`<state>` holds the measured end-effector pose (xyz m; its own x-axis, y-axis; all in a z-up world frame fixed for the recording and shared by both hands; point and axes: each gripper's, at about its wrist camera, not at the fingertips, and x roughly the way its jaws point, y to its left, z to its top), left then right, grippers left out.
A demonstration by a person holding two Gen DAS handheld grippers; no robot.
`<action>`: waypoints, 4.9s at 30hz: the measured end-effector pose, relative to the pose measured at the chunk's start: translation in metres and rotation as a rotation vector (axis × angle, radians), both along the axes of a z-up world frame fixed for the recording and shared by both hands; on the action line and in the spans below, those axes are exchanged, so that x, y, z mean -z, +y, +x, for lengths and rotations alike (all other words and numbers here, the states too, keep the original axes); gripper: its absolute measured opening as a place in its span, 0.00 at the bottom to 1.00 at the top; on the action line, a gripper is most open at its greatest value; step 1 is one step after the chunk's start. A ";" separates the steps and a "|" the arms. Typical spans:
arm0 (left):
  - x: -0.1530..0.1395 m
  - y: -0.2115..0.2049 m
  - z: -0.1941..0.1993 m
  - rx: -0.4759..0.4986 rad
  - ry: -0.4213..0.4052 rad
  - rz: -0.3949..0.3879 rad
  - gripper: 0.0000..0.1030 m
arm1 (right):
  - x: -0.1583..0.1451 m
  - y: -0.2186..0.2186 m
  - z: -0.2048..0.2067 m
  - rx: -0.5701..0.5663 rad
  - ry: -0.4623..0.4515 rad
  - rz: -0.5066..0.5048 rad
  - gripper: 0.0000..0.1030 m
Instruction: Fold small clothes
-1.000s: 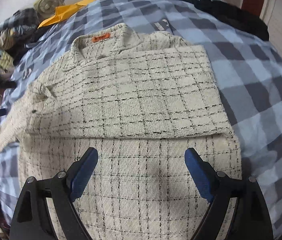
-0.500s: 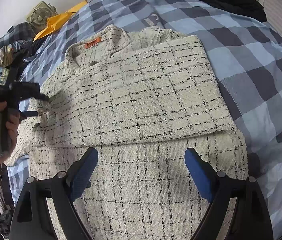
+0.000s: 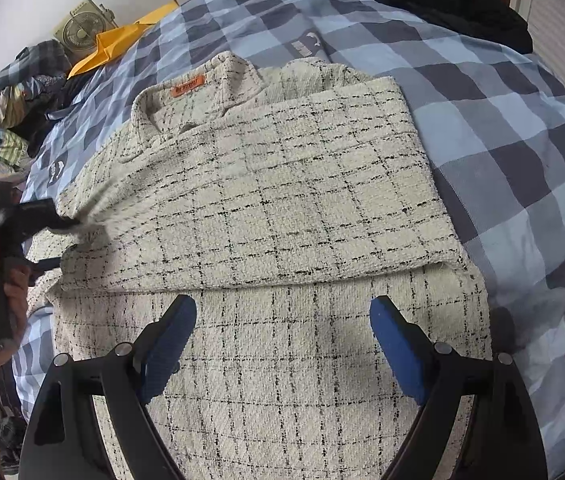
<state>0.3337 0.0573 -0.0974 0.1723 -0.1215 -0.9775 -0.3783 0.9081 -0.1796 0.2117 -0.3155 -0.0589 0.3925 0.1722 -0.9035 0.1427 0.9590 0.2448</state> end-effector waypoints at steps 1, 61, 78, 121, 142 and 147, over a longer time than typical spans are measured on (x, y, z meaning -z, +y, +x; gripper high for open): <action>-0.003 -0.001 0.003 0.018 -0.006 0.015 0.87 | 0.000 0.000 0.000 -0.002 0.000 -0.002 0.84; -0.014 -0.156 -0.011 0.498 -0.314 0.387 0.98 | 0.009 -0.023 0.010 0.092 0.052 -0.055 0.84; -0.054 0.021 -0.071 0.184 -0.368 0.023 0.98 | 0.024 -0.058 0.005 0.218 0.131 0.037 0.84; -0.123 0.300 -0.075 -0.238 -0.443 0.374 0.12 | -0.007 0.049 -0.013 -0.095 -0.024 -0.179 0.84; -0.206 -0.174 -0.040 0.319 -0.603 -0.011 0.12 | -0.045 -0.050 -0.018 0.149 -0.107 0.154 0.84; -0.138 -0.269 -0.046 0.400 -0.576 -0.075 0.13 | -0.047 -0.102 -0.021 0.310 -0.117 0.220 0.84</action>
